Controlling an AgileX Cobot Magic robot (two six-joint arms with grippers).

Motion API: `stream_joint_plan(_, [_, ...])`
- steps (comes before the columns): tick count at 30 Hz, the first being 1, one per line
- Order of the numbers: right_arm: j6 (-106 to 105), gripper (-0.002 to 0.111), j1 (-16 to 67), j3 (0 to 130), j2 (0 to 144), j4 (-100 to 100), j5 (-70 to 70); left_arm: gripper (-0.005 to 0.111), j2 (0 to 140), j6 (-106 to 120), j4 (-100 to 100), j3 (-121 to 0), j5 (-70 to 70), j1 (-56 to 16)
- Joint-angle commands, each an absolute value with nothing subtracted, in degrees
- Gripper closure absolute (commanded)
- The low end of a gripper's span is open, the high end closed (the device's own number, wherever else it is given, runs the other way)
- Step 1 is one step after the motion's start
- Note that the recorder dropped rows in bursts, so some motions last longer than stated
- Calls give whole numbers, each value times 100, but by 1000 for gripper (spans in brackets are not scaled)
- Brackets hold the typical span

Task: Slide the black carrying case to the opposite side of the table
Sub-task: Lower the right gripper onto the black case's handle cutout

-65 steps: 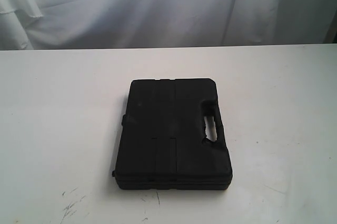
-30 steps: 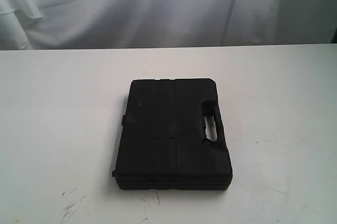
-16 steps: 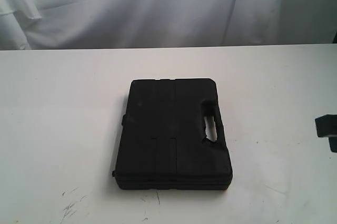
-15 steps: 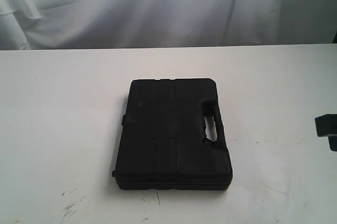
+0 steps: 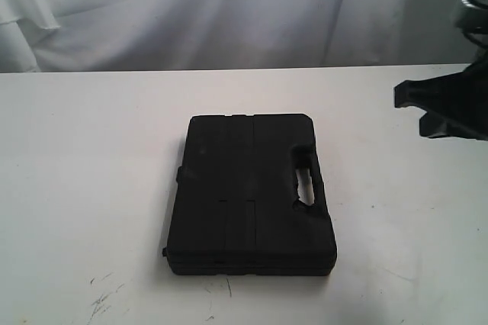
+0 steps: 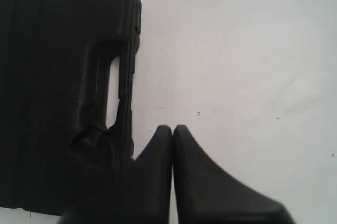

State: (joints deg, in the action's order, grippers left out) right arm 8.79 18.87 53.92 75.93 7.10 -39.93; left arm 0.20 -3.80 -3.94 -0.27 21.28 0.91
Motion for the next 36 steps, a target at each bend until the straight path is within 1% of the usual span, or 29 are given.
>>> stream_joint_plan(1, [823,108,2197,5755,8215,800,-4077,107,0,-379,-394,0,2096,111])
stream_joint_plan(8, [1094,108,2523,6321,8997,800,-4077,107,0,-379,-394,0,2096,111])
stream_joint_plan(10, [1175,106,2523,6455,9165,779,-4077,107,0,-379,-394,0,2096,111])
stream_joint_plan(12, [1175,99,2523,6590,9307,710,-4065,107,0,-379,-394,0,2096,111])
stream_joint_plan(14, [1175,86,2523,6699,9459,672,-4038,107,0,-379,-394,0,2096,111])
stream_joint_plan(15, [1175,78,2523,6770,9540,672,-4028,107,0,-379,-394,0,2096,111])
stream_joint_plan(17, [1175,68,2523,6899,9738,672,-4041,107,0,-379,-394,0,2096,111])
stream_joint_plan(18, [1200,66,2523,6973,9850,695,-4079,107,0,-379,-394,0,2096,111])
stream_joint_plan(26, [1310,65,2714,7388,10611,673,-4226,107,0,-379,-394,0,2096,111])
stream_joint_plan(36, [1354,65,2794,7425,11237,673,-3884,107,0,-379,-394,0,2096,111])
